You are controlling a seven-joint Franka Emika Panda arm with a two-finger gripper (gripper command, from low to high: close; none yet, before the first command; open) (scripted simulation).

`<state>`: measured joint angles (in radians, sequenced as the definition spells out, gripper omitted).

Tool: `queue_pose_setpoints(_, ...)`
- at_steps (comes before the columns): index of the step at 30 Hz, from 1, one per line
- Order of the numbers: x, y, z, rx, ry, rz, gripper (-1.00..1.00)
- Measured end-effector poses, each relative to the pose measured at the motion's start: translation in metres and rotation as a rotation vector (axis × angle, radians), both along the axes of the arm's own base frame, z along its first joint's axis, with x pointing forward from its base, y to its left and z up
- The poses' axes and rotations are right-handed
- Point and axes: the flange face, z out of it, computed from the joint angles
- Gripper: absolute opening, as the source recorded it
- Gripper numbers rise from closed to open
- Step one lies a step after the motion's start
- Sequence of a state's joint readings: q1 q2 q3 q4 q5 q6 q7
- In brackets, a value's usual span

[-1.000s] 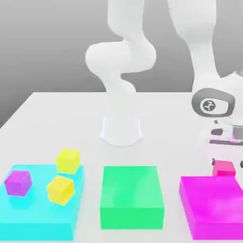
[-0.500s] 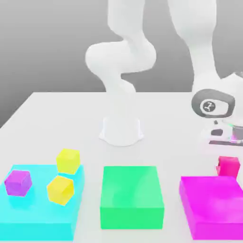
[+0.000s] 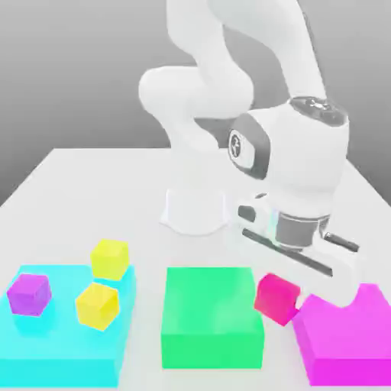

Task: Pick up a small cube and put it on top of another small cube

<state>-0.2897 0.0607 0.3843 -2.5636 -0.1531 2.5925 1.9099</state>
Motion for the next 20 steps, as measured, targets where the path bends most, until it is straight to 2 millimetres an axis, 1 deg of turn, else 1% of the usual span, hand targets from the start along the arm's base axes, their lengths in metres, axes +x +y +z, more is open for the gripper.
queue_pose_setpoints(3,0.007,-0.084,0.015,0.002,-0.001,-0.177,-1.00)
queue_pose_setpoints(6,-0.001,-0.167,0.032,0.011,-0.006,-0.348,-1.00)
queue_pose_setpoints(9,-0.025,-0.246,0.050,0.026,-0.017,-0.518,-1.00)
queue_pose_setpoints(11,-0.050,-0.296,0.062,0.039,-0.027,-0.631,-1.00)
queue_pose_setpoints(12,-0.062,-0.316,0.066,0.045,-0.033,-0.679,-1.00)
queue_pose_setpoints(13,-0.067,-0.325,0.060,0.048,-0.036,-0.698,-1.00)
queue_pose_setpoints(14,-0.068,-0.328,0.049,0.049,-0.037,-0.705,-1.00)
queue_pose_setpoints(15,-0.069,-0.330,0.036,0.049,-0.038,-0.708,-1.00)
queue_pose_setpoints(16,-0.066,-0.326,0.021,0.049,-0.038,-0.697,-1.00)
queue_pose_setpoints(17,-0.065,-0.324,0.012,0.050,-0.038,-0.692,1.00)
queue_pose_setpoints(20,-0.065,-0.324,0.012,0.050,-0.038,-0.692,1.00)
